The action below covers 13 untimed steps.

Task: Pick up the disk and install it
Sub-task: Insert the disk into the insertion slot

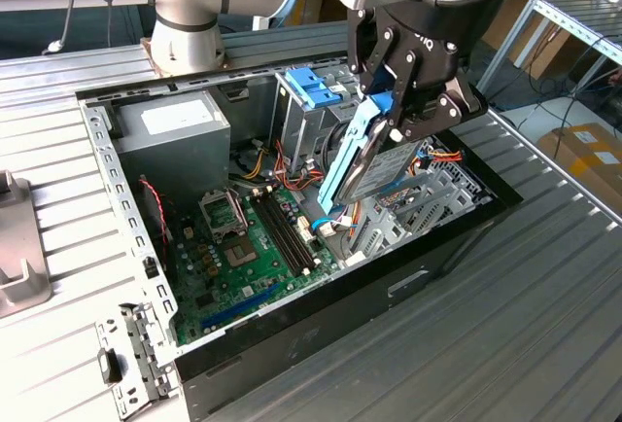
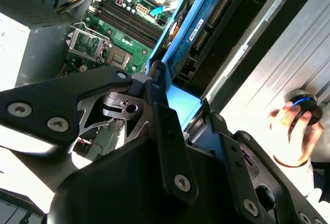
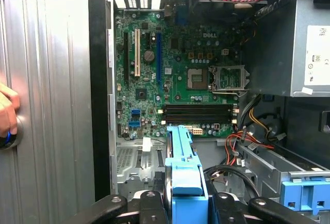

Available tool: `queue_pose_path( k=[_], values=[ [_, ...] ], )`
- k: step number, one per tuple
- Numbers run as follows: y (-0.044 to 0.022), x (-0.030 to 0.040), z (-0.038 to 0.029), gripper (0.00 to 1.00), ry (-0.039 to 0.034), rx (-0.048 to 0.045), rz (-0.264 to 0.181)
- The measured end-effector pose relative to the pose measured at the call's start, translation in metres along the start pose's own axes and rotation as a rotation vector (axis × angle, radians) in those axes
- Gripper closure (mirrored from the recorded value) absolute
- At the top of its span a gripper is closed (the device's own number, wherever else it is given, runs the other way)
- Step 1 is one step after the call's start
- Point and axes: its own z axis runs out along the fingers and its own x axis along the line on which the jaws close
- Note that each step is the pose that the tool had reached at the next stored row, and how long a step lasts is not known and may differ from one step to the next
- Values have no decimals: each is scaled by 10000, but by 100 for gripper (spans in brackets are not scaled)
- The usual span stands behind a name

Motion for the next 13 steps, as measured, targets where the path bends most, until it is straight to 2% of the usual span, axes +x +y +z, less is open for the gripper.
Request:
queue_pose_path(
  k=[10,13],
  values=[
    [-13,-1,-56,63,-2,-2,-2],
    [-24,57,-59,63,-4,-5,0]
  ],
)
